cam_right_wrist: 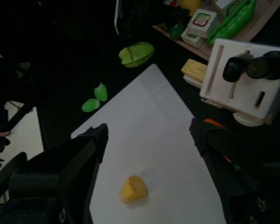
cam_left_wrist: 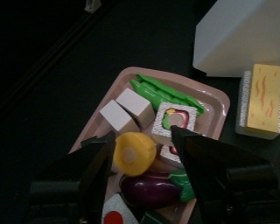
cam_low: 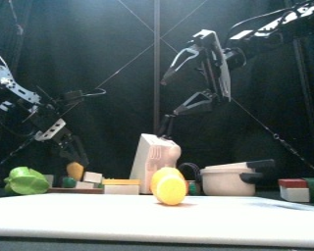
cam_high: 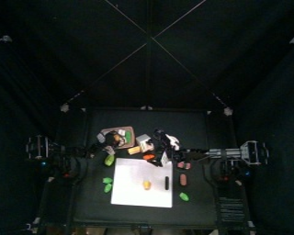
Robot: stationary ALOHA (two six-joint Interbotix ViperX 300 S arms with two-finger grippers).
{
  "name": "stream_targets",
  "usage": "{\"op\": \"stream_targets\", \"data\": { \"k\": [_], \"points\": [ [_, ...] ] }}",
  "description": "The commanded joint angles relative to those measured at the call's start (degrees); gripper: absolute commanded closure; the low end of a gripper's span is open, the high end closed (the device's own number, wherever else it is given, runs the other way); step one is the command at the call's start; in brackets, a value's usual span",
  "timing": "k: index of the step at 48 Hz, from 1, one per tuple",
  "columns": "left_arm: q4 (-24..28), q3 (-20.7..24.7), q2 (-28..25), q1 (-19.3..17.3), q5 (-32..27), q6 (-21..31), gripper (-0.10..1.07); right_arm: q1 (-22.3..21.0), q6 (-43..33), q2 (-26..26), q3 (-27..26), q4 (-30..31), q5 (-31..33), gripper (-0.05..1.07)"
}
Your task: Place corn top onto plate
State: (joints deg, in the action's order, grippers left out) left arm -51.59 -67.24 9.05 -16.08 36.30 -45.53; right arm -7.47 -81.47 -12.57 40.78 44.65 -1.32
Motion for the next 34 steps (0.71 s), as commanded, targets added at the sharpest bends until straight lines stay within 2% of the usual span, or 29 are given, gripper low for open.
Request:
{"op": "stream_targets", "data": {
  "k": [1, 34],
  "points": [
    [0.1, 0.9, 0.2, -0.4, 0.2, 0.1, 0.09, 0.0, 0.1, -0.8, -1.6, 0.0, -0.2, -0.01],
    [0.7, 0.5, 3.2, 0.2, 0.2, 0.1, 0.09, 1.0, 0.0, -0.6, -1.2, 0.0, 2.3, -0.01]
  ]
}}
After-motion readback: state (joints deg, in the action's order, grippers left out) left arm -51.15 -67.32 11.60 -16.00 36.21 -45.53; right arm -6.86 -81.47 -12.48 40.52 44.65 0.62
